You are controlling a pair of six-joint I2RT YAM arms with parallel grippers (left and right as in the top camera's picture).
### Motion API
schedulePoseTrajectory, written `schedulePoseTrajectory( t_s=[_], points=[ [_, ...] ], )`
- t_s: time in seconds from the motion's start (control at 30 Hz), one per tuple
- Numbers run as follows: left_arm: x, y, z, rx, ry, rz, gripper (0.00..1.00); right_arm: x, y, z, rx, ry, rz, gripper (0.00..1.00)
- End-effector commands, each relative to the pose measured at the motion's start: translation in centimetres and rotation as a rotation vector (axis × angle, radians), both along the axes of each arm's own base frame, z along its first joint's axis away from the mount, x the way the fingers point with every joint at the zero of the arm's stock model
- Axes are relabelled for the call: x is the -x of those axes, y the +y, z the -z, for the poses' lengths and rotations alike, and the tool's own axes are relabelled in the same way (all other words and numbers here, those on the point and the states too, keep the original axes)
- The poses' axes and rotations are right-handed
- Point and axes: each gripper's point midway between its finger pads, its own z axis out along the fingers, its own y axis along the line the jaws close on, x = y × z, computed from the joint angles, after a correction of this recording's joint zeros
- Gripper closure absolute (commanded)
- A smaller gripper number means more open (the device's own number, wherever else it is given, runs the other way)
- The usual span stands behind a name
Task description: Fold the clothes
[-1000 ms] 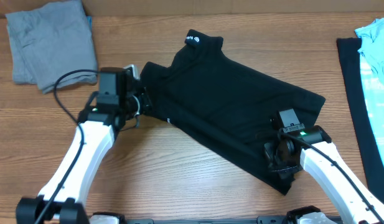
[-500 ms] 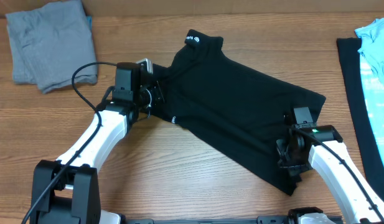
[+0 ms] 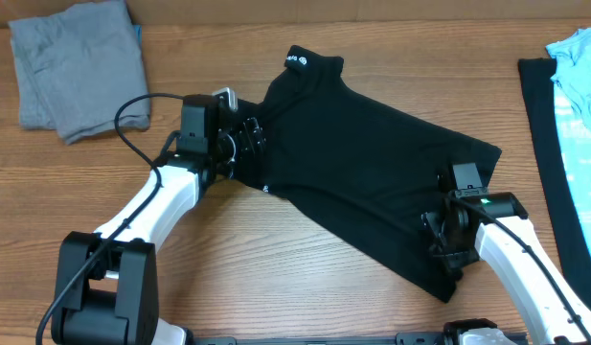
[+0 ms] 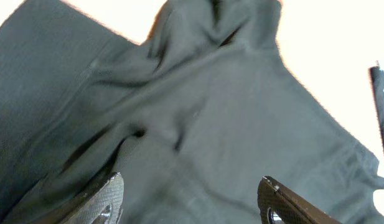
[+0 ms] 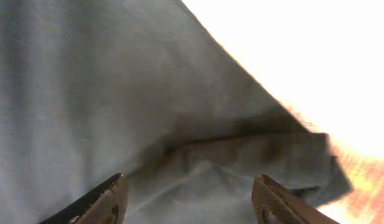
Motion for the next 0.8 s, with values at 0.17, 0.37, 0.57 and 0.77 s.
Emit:
schedulePoseTrajectory(
  t_s=[0.17,0.37,0.57,0.77],
  points=[
    [1.5,2.5,-2.0,-0.128,0.081,0.068,0.6,-2.1,2.1,-3.3,-0.103,-0.052,-0.235,0.4],
    [3.3,2.9,1.7,-0.19,0.223,0.065,0.81,-1.0,4.5,-2.1,-0.249,-0.012,-0.278,0.78],
    [3.1,2.8,5.5,-0.194,0.298,0.074,0.89,-0.4,4.8,-0.8,-0.271,0.028,-0.27,0.91],
    [2.1,4.4,7.8,-0.254,0.31,0.025,0.91,-0.5,5.1,-0.1,-0.286,0.053,-0.267,0.91]
  ],
)
